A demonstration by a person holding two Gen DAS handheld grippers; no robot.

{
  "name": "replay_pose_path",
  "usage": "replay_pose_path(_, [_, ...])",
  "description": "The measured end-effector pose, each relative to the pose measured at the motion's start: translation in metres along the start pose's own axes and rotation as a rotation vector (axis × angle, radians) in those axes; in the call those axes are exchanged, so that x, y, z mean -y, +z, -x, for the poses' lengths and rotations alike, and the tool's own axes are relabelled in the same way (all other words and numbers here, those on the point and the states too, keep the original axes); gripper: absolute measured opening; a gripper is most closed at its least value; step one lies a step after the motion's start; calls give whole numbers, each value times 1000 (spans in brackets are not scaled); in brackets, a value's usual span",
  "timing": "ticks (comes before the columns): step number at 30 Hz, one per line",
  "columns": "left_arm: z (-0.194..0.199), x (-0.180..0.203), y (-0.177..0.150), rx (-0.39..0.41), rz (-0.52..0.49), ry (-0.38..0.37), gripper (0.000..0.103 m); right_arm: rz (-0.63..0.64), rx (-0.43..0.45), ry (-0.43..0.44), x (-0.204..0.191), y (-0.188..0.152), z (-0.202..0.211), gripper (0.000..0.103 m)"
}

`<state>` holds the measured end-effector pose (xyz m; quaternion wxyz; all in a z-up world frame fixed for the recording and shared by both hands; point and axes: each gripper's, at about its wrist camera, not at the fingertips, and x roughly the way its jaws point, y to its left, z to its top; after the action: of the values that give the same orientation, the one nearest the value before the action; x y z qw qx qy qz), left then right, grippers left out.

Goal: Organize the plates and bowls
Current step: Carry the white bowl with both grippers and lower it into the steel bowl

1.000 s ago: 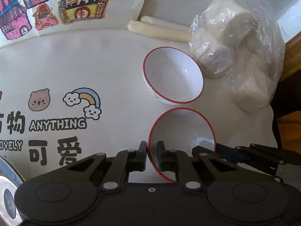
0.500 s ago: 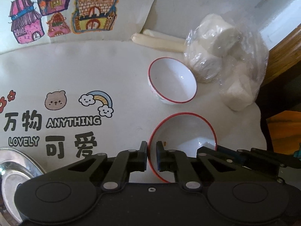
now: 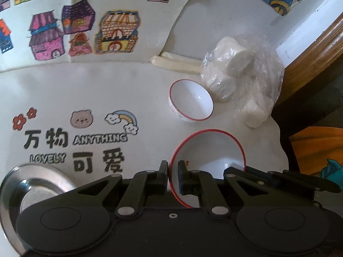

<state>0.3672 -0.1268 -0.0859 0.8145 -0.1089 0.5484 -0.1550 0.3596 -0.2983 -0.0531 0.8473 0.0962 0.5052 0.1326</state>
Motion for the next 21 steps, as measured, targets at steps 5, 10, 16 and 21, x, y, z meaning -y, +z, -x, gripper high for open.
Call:
replay_pose_path(5, [7,-8,-11,-14,0,-1,9,-1,-13,6,-11,-8,3,11])
replay_pose_path(10, [12,-16,-21,-33,-5,-1,9,-4,-30,13,-19,-18,5,11])
replay_pose_path(16, [16,-22,-33,-60,-14,-3,9,-7,-61,22,-25,-28,4,11])
replay_pose_path(21, [14,-25,-42,-94,-13,-2,9,-13,-97,23,-26,-34,2,11])
